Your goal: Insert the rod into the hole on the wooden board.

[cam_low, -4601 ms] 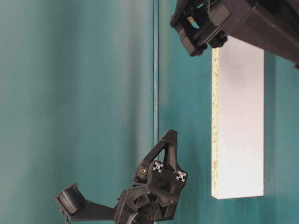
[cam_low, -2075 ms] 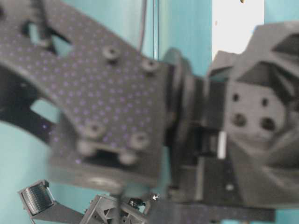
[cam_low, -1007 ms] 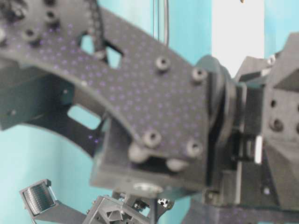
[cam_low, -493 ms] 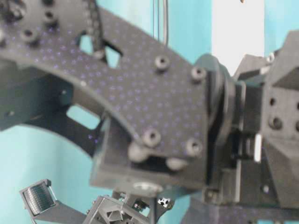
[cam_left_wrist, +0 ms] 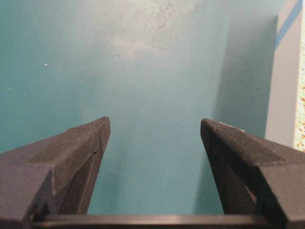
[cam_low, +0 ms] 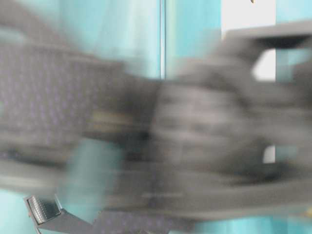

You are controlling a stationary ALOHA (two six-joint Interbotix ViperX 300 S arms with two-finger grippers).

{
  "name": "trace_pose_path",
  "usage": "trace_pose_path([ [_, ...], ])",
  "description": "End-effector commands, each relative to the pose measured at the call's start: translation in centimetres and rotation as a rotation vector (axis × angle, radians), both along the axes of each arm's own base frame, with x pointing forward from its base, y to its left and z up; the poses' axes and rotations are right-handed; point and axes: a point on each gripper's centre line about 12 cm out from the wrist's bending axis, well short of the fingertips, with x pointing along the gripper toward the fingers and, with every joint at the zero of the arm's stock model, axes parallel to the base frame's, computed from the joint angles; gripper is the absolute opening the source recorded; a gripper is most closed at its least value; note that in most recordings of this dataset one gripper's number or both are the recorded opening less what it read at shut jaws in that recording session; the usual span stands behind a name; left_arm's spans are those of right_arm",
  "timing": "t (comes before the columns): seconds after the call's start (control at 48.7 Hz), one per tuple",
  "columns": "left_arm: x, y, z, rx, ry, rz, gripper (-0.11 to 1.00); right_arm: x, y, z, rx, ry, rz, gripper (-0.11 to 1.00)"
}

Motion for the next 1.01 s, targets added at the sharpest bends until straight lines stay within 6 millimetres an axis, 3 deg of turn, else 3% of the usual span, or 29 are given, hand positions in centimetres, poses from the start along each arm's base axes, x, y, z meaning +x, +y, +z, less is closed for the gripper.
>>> trace_pose_path([
  [0.0,0.4,-0.3,1.3,0.006,-0.036,-0.011,0.87,0.1,-0.7,4.7,0.030,-0.099,-0.021,0.12],
  [0.185,0.5,-0.9,1.2,0.003,-0.023,-0.026,0.87,0.1,-2.8,6.4,0.030,-0.142,-0.110,0.12],
  [0.329,0.5,-1.2,1.2,0.003,-0.021,-0.033,0.87,-0.5,-4.3,7.7,-0.048,-0.218,-0.082,0.12],
  [0.698,0.5,-1.4,1.2,0.001,-0.014,-0.040,0.86,-4.4,-7.9,10.9,-0.029,-0.424,-0.054,0.12],
  [0.986,0.2,-1.4,1.6,0.003,-0.017,-0.042,0.86,-8.4,-11.8,10.0,0.090,-0.681,-0.030,0.12],
])
